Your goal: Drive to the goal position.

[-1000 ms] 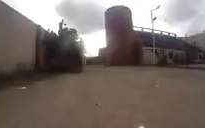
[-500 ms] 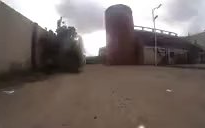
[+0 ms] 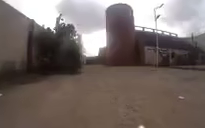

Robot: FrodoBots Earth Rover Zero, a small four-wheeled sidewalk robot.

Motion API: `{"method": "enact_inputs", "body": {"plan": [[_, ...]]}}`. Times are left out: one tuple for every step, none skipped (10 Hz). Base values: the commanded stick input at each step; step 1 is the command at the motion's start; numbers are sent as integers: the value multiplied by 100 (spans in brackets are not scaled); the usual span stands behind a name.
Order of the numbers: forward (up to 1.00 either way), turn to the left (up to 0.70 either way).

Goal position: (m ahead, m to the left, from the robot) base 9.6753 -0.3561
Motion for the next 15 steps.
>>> {"method": "enact_inputs", "body": {"plan": [[70, 0], [70, 0], [70, 0], [70, 0], [70, 0], [70, 0], [70, 0], [70, 0], [70, 0], [70, 0], [70, 0], [70, 0], [70, 0], [70, 0], [70, 0]]}}
